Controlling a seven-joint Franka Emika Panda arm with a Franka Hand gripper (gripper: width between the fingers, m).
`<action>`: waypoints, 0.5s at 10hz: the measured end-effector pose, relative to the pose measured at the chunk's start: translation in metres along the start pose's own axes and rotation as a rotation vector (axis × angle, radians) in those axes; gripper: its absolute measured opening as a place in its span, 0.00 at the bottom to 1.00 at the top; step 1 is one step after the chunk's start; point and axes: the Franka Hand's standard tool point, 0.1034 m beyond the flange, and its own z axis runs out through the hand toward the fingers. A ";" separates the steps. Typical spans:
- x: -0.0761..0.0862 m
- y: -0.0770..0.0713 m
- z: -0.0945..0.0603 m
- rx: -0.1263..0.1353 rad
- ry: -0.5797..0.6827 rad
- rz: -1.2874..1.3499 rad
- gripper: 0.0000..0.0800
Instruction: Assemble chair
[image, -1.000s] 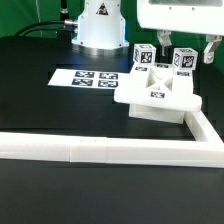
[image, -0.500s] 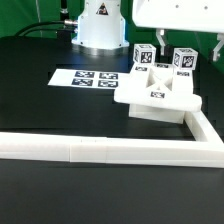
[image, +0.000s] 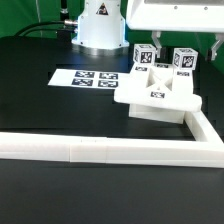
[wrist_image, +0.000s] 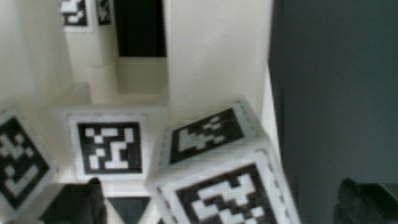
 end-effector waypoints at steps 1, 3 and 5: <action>0.000 0.000 0.000 0.000 0.001 -0.047 0.81; 0.001 0.002 0.000 0.000 0.001 -0.139 0.65; 0.001 0.002 0.000 0.000 0.001 -0.133 0.36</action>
Offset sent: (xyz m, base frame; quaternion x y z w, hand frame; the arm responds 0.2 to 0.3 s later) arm 0.0000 0.0000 0.0000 0.0000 0.0000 0.0000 1.0000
